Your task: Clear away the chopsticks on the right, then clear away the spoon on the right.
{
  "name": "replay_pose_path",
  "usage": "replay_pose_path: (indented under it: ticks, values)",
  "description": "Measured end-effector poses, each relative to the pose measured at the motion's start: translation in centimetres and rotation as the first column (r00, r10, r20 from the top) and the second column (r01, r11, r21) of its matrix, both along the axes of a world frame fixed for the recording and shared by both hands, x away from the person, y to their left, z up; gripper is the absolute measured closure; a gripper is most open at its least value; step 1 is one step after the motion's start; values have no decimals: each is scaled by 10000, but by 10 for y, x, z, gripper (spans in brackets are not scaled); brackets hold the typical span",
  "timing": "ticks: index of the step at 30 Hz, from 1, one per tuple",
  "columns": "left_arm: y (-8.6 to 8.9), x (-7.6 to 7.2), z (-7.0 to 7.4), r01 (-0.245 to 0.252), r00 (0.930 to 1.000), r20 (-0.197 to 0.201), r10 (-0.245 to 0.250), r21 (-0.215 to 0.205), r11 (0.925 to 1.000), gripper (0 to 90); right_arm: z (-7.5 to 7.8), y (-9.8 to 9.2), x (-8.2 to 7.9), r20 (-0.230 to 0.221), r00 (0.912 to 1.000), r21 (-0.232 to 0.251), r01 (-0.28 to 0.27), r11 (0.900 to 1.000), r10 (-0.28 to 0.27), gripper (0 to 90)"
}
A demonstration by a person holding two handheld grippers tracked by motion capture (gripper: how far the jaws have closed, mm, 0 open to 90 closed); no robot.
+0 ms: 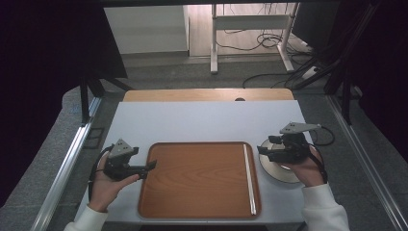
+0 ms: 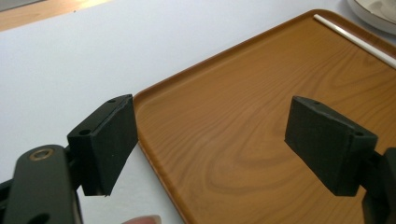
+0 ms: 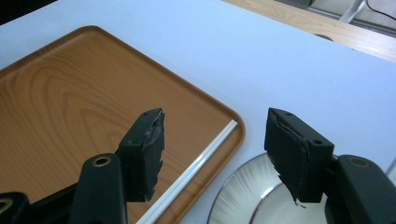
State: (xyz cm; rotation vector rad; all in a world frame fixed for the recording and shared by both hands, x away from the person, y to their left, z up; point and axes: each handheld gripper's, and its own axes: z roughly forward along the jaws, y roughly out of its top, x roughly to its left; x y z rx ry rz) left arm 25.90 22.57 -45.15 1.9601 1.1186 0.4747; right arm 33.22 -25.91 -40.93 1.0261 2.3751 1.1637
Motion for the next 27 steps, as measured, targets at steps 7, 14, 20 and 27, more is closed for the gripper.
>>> replay_pose_path:
  ticks: [7,14,20,27]
  values:
    - [-2,2,0,127,9999,-29,-127,13,9999,165,4,-9,1,32,9998,93,172,9998,-172,381]
    - [2,2,-2,-53,9999,-160,54,81,10000,165,11,-20,13,118,9985,224,536,9983,-539,382]
    - [1,3,-2,-41,9999,-160,43,146,9999,165,11,-30,22,15,9966,171,829,9964,-829,382]
    - [1,3,-3,-56,9997,-219,60,176,9998,165,10,-43,37,-128,9904,14,1377,9905,-1377,379]
